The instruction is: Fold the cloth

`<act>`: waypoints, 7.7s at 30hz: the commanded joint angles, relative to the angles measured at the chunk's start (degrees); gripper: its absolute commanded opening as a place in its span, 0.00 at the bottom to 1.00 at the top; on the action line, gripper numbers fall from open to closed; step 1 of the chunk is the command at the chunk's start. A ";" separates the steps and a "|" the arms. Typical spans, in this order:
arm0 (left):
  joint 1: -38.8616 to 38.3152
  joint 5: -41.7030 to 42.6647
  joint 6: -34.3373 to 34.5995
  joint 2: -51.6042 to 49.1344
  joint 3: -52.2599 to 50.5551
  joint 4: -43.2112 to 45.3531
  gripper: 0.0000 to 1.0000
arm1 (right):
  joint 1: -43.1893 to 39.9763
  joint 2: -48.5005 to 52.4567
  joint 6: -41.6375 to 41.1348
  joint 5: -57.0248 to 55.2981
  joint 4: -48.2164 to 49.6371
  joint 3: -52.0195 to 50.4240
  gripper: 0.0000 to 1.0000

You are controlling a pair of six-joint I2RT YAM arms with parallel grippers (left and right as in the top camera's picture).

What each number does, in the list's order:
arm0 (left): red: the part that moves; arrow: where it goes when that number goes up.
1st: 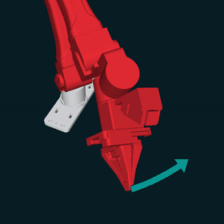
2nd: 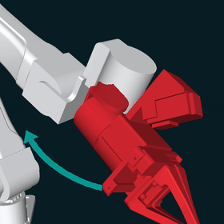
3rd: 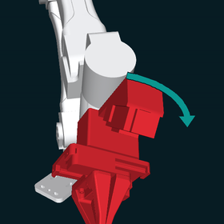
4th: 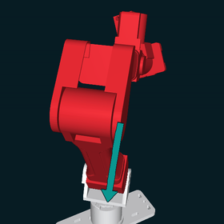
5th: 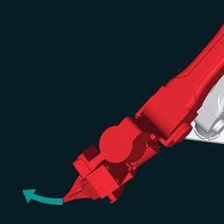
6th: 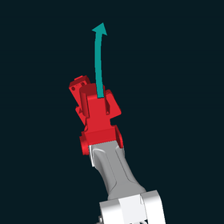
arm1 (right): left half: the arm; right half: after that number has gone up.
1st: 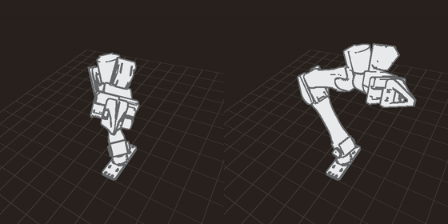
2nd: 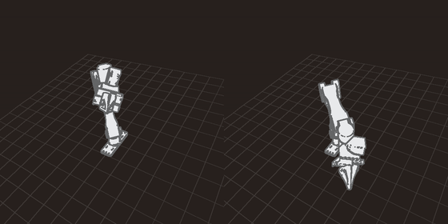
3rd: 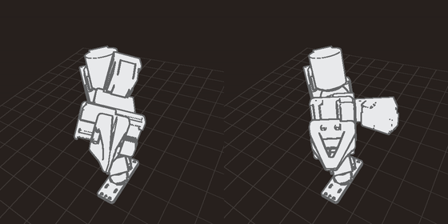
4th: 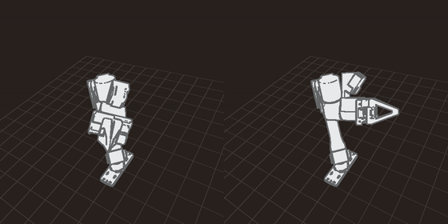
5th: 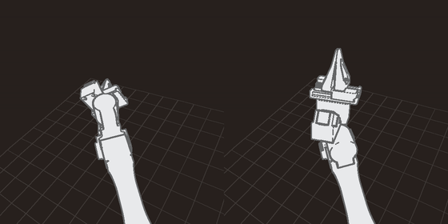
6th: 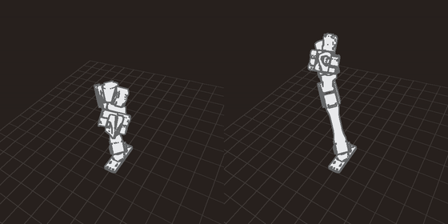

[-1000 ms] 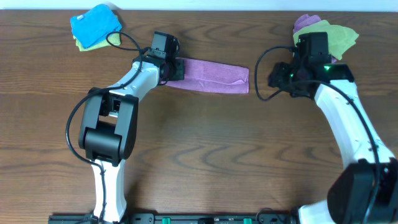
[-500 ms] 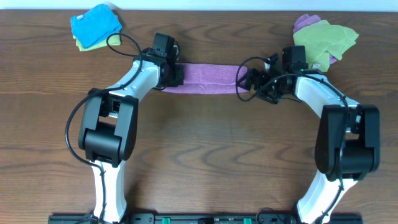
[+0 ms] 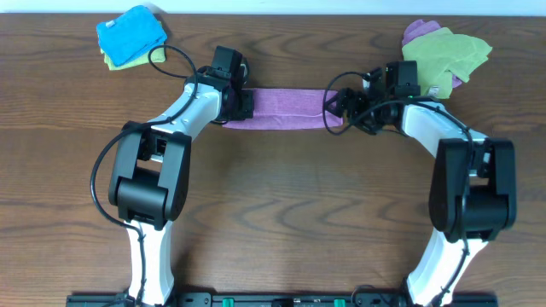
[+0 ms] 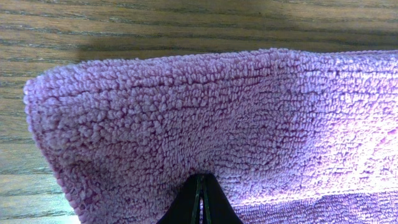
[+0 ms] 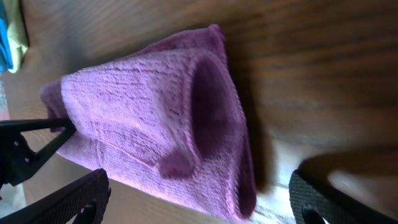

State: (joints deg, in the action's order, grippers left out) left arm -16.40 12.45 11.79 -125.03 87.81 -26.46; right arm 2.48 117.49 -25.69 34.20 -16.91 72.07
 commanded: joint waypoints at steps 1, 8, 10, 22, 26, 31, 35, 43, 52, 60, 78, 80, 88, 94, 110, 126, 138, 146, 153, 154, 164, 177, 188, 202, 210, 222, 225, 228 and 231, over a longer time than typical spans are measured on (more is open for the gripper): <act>-0.50 -0.87 0.00 -0.98 -0.98 -0.83 0.06 | 1.66 4.94 -2.78 -0.92 0.24 -0.42 0.93; -0.50 -0.85 -0.02 -0.98 -0.98 -0.74 0.06 | 1.33 10.03 -7.93 0.81 5.27 -0.42 0.89; -0.50 -0.85 -0.02 -0.98 -0.98 -0.74 0.06 | 0.48 10.03 -7.32 0.24 3.48 -0.42 0.90; -0.50 -0.83 0.00 -0.98 -0.98 -0.31 0.06 | -2.86 11.13 -4.04 -0.94 -0.22 -1.68 0.83; -0.50 -0.85 0.00 -0.98 -0.98 -0.31 0.06 | -2.45 14.43 -5.62 1.36 2.69 -1.68 0.80; -0.50 -0.83 0.00 -0.98 -0.98 -0.28 0.06 | -2.23 17.92 -8.17 4.35 6.40 -1.66 0.80; -0.50 -0.85 0.00 -0.98 -0.98 -0.11 0.06 | -1.20 18.21 -8.13 4.11 6.67 -1.66 0.78; -0.50 -0.83 0.00 -0.98 -0.98 0.35 0.06 | 1.38 18.21 -8.13 2.86 5.99 -1.66 0.46; -0.50 -0.85 -0.04 -0.98 -0.98 0.31 0.06 | 1.57 18.14 -8.15 2.14 5.75 -0.96 0.02; -0.50 -0.85 0.00 -0.98 -0.98 -0.24 0.06 | 0.59 13.05 -8.11 3.96 4.90 1.42 0.02; -0.50 -0.37 1.11 -0.96 -0.96 0.17 0.06 | 7.69 -0.83 -8.31 3.78 10.29 2.03 0.02; -0.52 -0.37 1.14 -0.98 -0.96 0.33 0.06 | 9.33 -0.83 -8.59 3.76 10.88 2.08 0.02; -0.50 -0.37 1.14 -0.96 -0.96 0.83 0.06 | 12.17 -0.83 -10.75 3.82 14.93 2.58 0.01; -0.50 -0.37 1.14 -0.98 -0.96 1.22 0.06 | 12.17 -0.83 -10.73 4.90 14.99 4.92 0.02; -0.46 -0.37 2.43 -0.96 -0.96 2.93 0.06 | 12.20 -0.94 -10.43 6.78 11.74 8.02 0.02; 1.81 -1.03 2.36 7.63 6.95 -0.63 0.06 | 12.17 -0.94 -8.50 6.78 8.31 8.02 0.02; 9.03 -5.77 1.46 26.86 6.97 -12.74 0.06 | 16.55 -0.92 -3.48 0.85 8.35 8.02 0.02; 13.94 -5.16 0.98 33.48 6.97 -16.33 0.06 | 20.81 -0.72 -2.47 -4.90 9.55 8.02 0.01; 14.14 -4.72 0.79 33.62 6.93 -19.45 0.06 | 23.04 1.70 -4.00 -5.07 14.23 8.02 0.01; 14.14 -4.42 0.76 33.62 6.93 -19.41 0.06 | 23.28 2.10 -4.55 -5.07 14.93 8.02 0.01; 14.14 -3.41 -0.04 33.62 6.93 -19.41 0.06 | 26.29 5.22 -5.53 -5.53 18.05 8.09 0.01; 14.14 -3.41 -0.02 33.62 6.91 -19.41 0.06 | 26.32 7.37 -5.99 -9.57 19.45 8.09 0.01; 14.14 -3.41 -0.02 33.62 6.91 -19.39 0.06 | 26.27 8.90 -5.99 -11.80 19.08 8.09 0.01; 14.14 -3.41 -0.02 33.59 6.91 -19.10 0.06 | 25.59 8.90 -5.99 -13.60 23.54 8.09 0.01; 14.14 -3.43 -0.04 33.55 6.91 -18.80 0.06 | 25.73 8.90 -8.15 -9.07 25.77 8.11 0.56; 14.14 -3.43 -0.02 33.53 6.91 -17.22 0.06 | 25.73 8.90 -12.85 -0.44 29.51 8.13 0.76; 14.14 -3.45 -0.02 33.53 6.91 -17.03 0.06 | 25.62 8.87 -13.90 -0.17 29.57 8.13 0.75; 14.14 -3.67 -0.04 33.51 6.51 -16.98 0.06 | 25.46 8.87 -15.63 1.25 31.87 8.17 0.74; 14.14 -3.67 -0.04 33.38 5.77 -16.74 0.06 | 25.79 8.87 -15.67 0.72 33.29 8.17 0.76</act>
State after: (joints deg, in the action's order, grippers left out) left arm -2.35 8.62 13.04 -91.77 94.00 -43.44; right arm 28.29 125.64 -40.12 34.13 15.79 79.15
